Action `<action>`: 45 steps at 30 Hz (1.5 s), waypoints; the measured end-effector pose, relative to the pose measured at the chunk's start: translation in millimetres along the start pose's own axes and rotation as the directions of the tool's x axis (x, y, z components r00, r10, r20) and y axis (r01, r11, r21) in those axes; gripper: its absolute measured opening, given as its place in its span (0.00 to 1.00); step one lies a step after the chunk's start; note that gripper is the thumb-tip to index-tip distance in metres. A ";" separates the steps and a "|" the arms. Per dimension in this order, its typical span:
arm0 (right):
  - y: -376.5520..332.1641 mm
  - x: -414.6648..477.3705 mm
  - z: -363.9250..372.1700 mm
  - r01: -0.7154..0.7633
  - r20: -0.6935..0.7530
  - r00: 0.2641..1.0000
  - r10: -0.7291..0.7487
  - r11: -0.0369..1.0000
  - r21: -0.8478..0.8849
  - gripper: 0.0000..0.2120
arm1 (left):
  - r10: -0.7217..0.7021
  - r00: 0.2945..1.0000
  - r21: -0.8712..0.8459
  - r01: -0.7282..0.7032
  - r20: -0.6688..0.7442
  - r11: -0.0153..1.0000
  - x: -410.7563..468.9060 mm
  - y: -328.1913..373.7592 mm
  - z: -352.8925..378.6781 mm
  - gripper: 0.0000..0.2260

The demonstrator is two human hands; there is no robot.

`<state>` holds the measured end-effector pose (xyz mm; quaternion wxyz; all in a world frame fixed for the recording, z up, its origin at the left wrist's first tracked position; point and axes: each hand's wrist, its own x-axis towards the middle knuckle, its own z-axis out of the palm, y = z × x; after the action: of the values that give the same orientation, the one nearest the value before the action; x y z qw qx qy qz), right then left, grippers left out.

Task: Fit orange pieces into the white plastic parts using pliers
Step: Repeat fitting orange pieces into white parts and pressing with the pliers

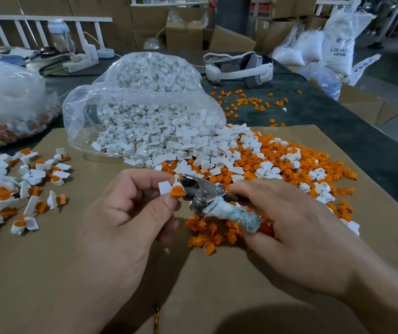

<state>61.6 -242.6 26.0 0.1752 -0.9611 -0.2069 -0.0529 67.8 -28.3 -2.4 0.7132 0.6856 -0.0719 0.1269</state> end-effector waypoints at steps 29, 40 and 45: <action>-2.7 2.4 -1.3 -0.015 0.049 0.999 0.023 0.989 -0.147 0.22 | 0.191 0.976 0.125 -0.203 0.101 0.971 6.3 -30.9 -13.6 0.16; -2.9 0.2 -1.2 0.010 0.000 1.000 -0.010 0.987 -0.161 0.18 | 0.168 0.979 0.071 -0.177 0.120 0.982 6.7 -28.9 -13.9 0.15; -7.0 -0.8 1.5 0.013 -0.054 0.998 -0.023 0.985 -0.173 0.14 | 0.162 0.982 0.101 -0.172 0.097 0.980 3.6 -23.5 -15.4 0.13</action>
<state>58.0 -236.4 26.6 0.0964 -0.9689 -0.2053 -0.0992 76.7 -13.3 -24.7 0.6576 0.7200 -0.1537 0.1594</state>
